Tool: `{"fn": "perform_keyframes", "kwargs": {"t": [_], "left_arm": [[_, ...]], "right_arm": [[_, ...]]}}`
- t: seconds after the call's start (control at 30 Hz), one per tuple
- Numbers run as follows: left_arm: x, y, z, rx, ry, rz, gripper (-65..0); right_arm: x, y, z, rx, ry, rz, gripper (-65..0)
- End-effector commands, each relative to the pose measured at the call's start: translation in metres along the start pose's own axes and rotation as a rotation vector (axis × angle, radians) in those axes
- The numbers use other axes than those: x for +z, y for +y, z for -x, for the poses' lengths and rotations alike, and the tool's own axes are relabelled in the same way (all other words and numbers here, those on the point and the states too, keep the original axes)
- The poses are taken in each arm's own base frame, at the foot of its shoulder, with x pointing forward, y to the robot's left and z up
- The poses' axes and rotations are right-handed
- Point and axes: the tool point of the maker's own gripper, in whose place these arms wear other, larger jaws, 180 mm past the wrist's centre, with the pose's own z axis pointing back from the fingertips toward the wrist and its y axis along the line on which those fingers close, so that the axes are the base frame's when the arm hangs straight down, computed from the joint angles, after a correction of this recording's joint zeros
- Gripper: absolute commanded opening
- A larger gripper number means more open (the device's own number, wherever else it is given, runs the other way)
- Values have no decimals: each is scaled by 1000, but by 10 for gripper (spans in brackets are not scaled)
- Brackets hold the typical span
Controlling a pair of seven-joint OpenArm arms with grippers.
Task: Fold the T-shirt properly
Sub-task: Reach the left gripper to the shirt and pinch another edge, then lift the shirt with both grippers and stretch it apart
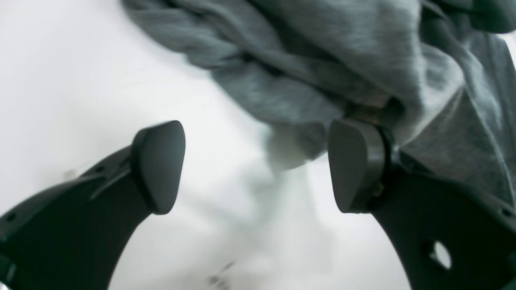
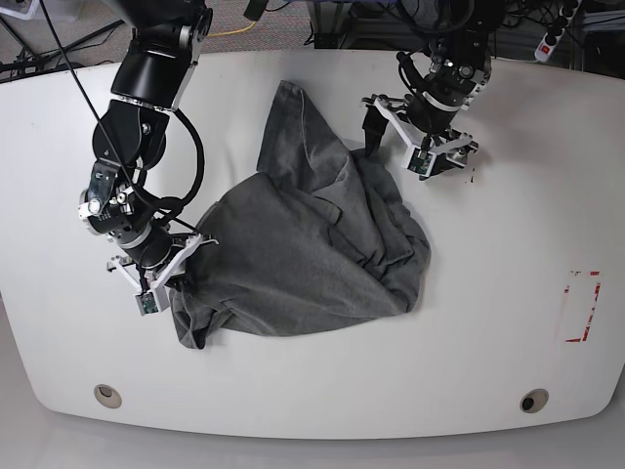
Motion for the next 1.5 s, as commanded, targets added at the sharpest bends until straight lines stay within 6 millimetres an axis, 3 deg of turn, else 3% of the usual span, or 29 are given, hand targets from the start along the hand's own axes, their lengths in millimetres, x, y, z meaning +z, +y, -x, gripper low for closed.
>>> {"fn": "perform_keyframes", "kwargs": {"t": [0.0, 0.33, 0.53, 0.67, 0.83, 1.03, 1.23, 1.47], "left_arm": [[-4, -4, -6, -9, -24, 11, -132], [-24, 1, 8, -5, 23, 15, -154], [-32, -15, 4, -56, 22, 105, -333], [-40, -14, 6, -64, 34, 118, -442], [-52, -9, 16, -59, 69, 115, -650], [-53, 5, 16, -82, 74, 97, -650], [-37, 27, -18, -102, -17, 36, -650], [-6, 89, -55, -81, -123, -140, -650]], "right_arm": [[10, -1, -31, 28, -97, 6, -650], [15, -2, -35, 46, -111, 18, -650], [19, -3, -40, 60, -123, 26, -650], [19, -5, -40, 64, -122, 28, -650], [23, -12, -41, 79, -120, 40, -650], [23, -14, -45, 84, -126, 45, -650], [28, -25, -64, 108, -156, 75, -650], [33, -32, -113, 131, -242, 94, -650]]}}
